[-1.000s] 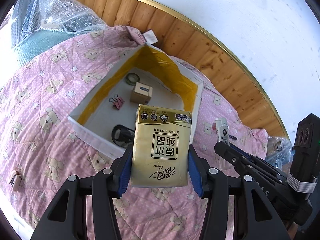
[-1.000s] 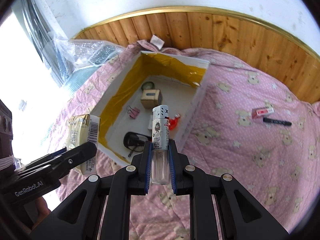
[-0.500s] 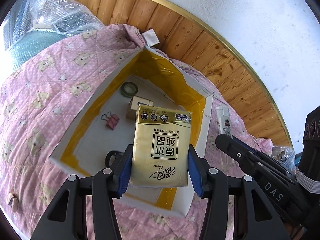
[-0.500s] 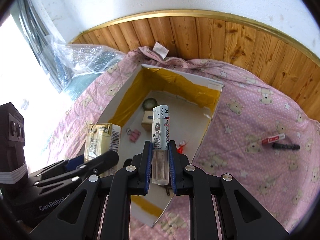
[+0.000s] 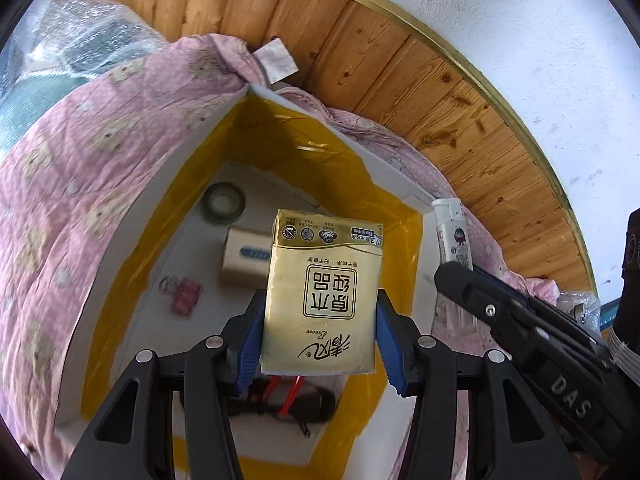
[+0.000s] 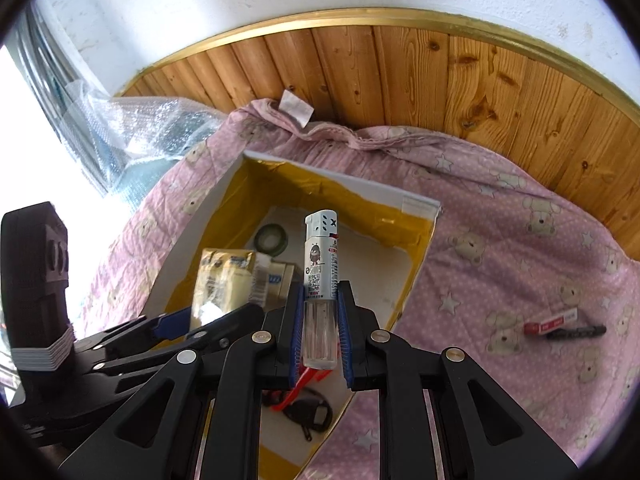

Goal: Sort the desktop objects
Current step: 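Lower the tissue pack and white tube into the white box, then open both tools to drop the tissue pack and tube into the box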

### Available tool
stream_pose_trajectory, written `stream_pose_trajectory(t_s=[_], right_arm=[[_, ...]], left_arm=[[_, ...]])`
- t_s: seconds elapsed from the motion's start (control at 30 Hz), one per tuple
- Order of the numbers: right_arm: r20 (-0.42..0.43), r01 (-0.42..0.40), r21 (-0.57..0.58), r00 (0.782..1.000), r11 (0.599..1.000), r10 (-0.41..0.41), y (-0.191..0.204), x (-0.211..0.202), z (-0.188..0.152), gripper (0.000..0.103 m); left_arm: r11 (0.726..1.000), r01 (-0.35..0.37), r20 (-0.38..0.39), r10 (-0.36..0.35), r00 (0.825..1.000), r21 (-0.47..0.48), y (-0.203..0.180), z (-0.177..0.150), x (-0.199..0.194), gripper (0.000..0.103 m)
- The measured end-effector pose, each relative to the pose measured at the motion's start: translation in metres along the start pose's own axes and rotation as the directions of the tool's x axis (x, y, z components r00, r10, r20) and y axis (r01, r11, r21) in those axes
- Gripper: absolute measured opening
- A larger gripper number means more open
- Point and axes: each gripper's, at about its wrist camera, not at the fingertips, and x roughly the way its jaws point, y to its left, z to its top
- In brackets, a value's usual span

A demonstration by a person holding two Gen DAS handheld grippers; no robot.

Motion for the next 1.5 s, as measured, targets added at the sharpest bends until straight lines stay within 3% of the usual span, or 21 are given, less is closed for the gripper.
stream_pose_trajectory(t_s=[0.27, 0.33, 0.37, 0.57, 0.67, 0.73, 0.8, 1.17, 1.5], right_arm=[[-0.030, -0.041, 0.021, 0.999, 0.999, 0.042, -0.019, 0.031, 0.013, 0.019], [-0.037, -0.039, 0.026, 0.998, 0.999, 0.040, -0.024, 0.040, 0.012, 0.031], [-0.040, -0.042, 0.033, 0.998, 0.999, 0.043, -0.027, 0.042, 0.011, 0.032], [-0.043, -0.057, 0.072, 0.997, 0.996, 0.060, -0.037, 0.046, 0.002, 0.032], [-0.039, -0.059, 0.087, 0.997, 0.994, 0.062, -0.038, 0.042, -0.003, 0.032], [-0.041, -0.064, 0.091, 0.997, 0.994, 0.068, -0.038, 0.039, -0.006, 0.032], [-0.047, -0.069, 0.091, 0.996, 0.993, 0.074, -0.038, 0.037, -0.010, 0.032], [-0.039, -0.064, 0.114, 0.997, 0.991, 0.069, -0.042, 0.015, -0.029, 0.032], [-0.035, -0.064, 0.130, 0.997, 0.989, 0.069, -0.037, -0.017, -0.059, 0.033]], left_arm=[[0.999, 0.032, -0.044, -0.032, 0.999, -0.003, 0.002, 0.023, 0.046, 0.053], [1.000, 0.027, -0.062, -0.028, 0.998, -0.013, 0.006, 0.025, 0.057, 0.053], [1.000, 0.016, -0.070, -0.017, 0.997, -0.018, 0.009, 0.025, 0.062, 0.053], [0.999, 0.003, -0.099, -0.007, 0.995, -0.038, 0.022, 0.016, 0.072, 0.054], [0.999, -0.002, -0.108, -0.002, 0.994, -0.040, 0.022, 0.012, 0.073, 0.059], [0.999, 0.000, -0.106, -0.003, 0.994, -0.035, 0.019, 0.012, 0.074, 0.060], [1.000, 0.006, -0.108, -0.009, 0.994, -0.027, 0.014, 0.013, 0.075, 0.069], [0.998, -0.007, -0.074, 0.002, 0.997, -0.069, 0.019, 0.011, 0.048, 0.069], [0.999, 0.015, -0.083, -0.018, 0.996, -0.043, -0.002, -0.023, 0.015, 0.069]])
